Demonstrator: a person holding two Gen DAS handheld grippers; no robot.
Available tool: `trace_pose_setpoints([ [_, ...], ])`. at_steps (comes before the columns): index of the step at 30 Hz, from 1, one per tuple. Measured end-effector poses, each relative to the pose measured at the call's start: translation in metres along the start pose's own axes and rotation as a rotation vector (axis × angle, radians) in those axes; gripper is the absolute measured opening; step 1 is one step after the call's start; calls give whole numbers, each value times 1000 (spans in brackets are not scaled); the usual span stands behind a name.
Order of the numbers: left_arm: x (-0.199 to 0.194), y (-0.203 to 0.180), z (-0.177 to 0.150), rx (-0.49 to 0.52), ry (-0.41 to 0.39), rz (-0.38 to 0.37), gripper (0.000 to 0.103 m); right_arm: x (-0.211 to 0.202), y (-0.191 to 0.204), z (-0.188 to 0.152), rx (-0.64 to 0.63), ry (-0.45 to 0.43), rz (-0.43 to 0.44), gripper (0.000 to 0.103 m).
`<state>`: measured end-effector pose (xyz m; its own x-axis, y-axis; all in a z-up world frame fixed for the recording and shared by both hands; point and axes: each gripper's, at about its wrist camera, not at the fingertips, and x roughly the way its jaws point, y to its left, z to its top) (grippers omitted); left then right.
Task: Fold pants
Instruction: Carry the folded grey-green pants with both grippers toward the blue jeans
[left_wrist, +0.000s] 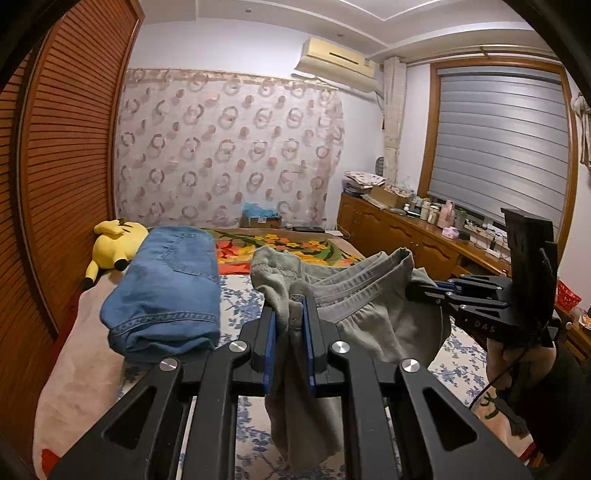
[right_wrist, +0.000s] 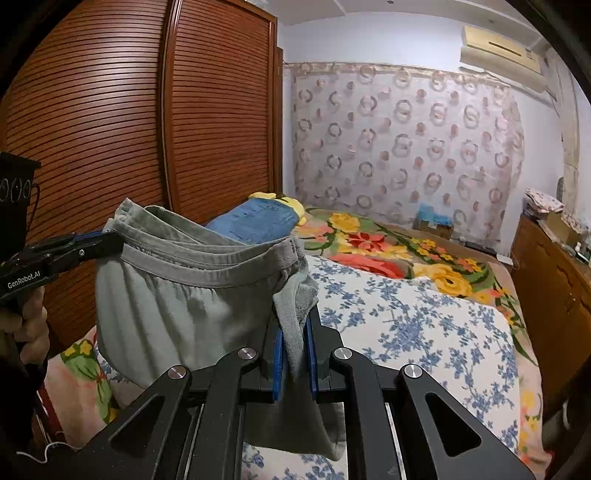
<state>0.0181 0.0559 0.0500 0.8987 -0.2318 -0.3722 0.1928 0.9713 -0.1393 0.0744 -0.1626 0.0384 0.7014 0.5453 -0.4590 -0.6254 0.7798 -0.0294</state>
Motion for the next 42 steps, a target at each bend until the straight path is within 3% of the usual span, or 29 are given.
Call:
trace_pose_setpoints([
  [30,105,98,46,-91,18,125,14,177,-48,83,-148,18,78,11],
  [35,114,108,50,-96,13,163,14,200,-51,95,-168,-4,89,11],
  [38,119,113,50,-75,9,228,14,213,-51,99,-193,-23,100,11],
  [42,128,122,50,-104,18,229,14,232,-48,101,-233,-24,99,11],
])
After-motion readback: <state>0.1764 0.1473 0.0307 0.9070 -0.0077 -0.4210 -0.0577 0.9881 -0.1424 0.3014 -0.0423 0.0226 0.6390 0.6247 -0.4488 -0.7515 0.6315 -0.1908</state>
